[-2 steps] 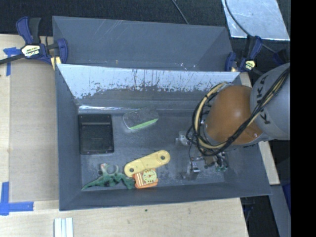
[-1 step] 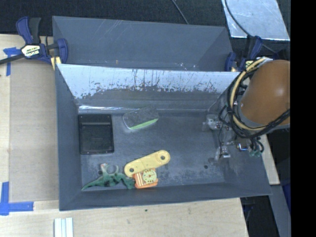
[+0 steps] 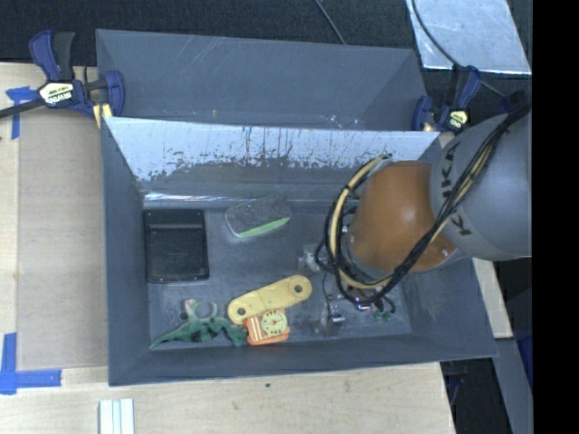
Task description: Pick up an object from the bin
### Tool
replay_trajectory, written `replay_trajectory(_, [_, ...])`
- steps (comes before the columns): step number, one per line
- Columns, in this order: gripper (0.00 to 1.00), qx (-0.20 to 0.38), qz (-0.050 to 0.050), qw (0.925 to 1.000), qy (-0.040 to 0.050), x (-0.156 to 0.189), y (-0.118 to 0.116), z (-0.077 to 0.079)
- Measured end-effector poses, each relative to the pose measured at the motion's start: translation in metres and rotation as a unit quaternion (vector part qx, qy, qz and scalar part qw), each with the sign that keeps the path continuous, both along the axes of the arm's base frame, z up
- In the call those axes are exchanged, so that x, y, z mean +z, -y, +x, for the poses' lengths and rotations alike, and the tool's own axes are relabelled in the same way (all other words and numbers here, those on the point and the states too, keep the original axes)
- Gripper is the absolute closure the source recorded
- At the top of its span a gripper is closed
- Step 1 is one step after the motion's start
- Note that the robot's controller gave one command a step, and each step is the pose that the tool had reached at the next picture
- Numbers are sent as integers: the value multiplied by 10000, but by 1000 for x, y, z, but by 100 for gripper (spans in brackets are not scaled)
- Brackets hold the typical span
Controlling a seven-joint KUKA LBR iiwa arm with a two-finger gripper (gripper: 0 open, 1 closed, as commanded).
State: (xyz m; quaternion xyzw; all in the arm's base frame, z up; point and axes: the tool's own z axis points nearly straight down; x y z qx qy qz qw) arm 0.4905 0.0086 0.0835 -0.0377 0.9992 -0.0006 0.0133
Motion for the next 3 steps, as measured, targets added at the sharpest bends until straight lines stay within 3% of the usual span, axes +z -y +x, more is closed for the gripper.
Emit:
replay_trajectory(1, [0,73,-34,10000,55,17,63,3])
replay_trajectory(2, [0,188,10,9998,-43,-8,-23,1])
replay_trajectory(3, [0,184,12,9998,-25,-9,-51,2])
